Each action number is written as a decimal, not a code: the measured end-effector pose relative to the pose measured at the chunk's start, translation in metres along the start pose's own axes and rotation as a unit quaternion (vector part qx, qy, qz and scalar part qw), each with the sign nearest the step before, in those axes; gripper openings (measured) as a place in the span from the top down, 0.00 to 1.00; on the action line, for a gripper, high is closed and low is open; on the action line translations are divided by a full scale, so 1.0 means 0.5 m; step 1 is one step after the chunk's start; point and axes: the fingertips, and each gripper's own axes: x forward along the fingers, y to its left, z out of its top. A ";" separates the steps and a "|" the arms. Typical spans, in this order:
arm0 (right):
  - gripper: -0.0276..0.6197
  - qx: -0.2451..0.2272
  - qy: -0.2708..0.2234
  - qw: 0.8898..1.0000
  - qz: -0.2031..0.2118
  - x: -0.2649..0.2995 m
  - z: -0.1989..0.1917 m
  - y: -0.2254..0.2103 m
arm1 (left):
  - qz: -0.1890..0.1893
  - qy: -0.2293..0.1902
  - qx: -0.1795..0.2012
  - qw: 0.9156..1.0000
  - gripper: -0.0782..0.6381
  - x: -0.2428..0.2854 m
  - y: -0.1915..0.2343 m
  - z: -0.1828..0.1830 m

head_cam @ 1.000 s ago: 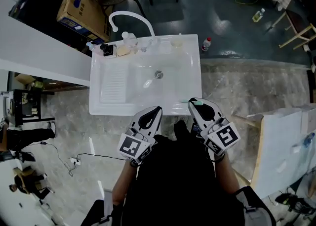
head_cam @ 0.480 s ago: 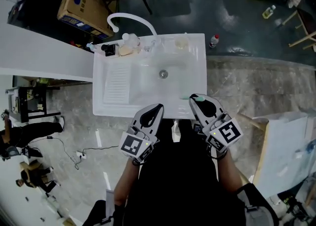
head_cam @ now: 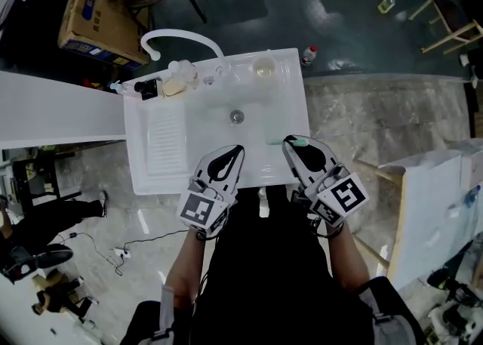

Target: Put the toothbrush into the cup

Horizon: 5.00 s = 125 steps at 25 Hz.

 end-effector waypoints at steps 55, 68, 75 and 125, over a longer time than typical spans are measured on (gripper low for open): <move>0.90 0.049 -0.039 0.994 -0.085 0.381 -0.040 -0.381 | -0.070 0.001 -0.024 0.997 0.88 0.289 0.202 -0.085; 0.91 0.059 -0.025 0.993 -0.101 0.391 -0.092 -0.408 | -0.070 0.009 -0.027 0.997 0.88 0.287 0.208 -0.101; 0.91 0.066 -0.023 0.992 -0.108 0.388 -0.094 -0.424 | -0.068 0.011 -0.027 0.997 0.88 0.285 0.211 -0.108; 0.39 0.194 -0.048 0.978 -0.058 0.369 -0.118 -0.456 | -0.063 0.024 -0.050 0.996 0.88 0.232 0.187 -0.147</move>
